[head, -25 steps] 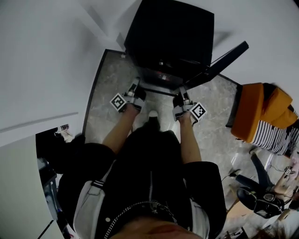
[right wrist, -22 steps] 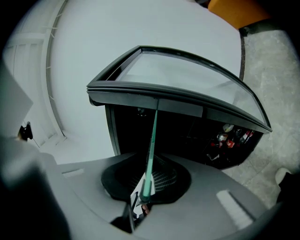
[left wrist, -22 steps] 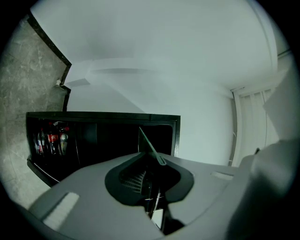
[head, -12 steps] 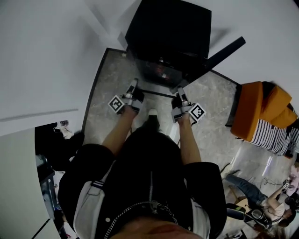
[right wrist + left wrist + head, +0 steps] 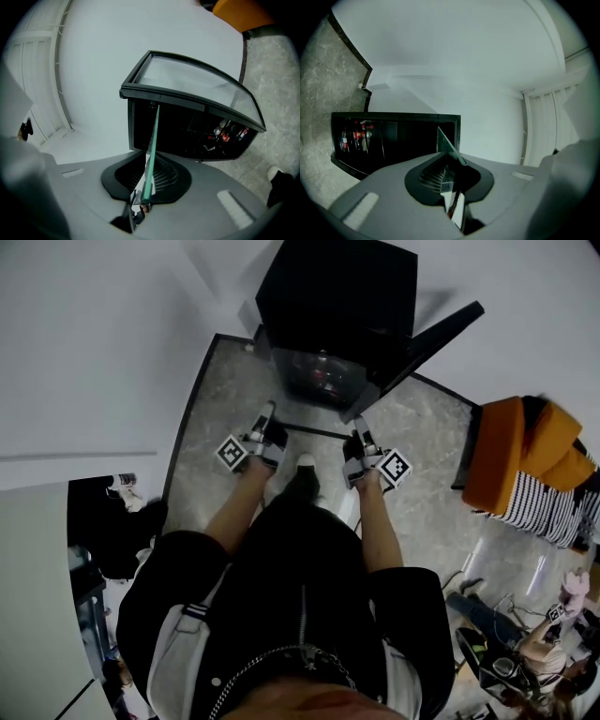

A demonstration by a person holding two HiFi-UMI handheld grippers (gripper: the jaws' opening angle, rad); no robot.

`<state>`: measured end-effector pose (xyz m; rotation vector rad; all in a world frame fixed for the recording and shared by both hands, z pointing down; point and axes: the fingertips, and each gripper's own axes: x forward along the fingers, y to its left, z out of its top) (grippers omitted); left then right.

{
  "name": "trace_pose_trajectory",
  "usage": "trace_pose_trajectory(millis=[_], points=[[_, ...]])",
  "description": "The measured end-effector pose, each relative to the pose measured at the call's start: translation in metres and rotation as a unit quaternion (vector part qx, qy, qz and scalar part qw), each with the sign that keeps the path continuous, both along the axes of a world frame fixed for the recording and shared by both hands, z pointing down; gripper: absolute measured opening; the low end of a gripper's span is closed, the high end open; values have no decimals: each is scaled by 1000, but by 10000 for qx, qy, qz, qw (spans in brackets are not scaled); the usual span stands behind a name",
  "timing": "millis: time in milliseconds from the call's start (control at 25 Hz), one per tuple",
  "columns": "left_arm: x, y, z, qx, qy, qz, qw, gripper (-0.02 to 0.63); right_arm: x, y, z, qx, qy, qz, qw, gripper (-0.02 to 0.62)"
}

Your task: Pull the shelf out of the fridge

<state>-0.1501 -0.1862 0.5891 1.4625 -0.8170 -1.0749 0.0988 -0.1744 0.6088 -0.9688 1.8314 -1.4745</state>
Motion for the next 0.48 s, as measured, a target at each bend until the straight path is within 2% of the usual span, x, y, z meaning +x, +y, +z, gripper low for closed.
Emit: trace_pose_trajectory(millis=[480], points=[[3,47,-3,67,-38,-13,10000,32,4,46,1,-29,43,-31,10000,37]])
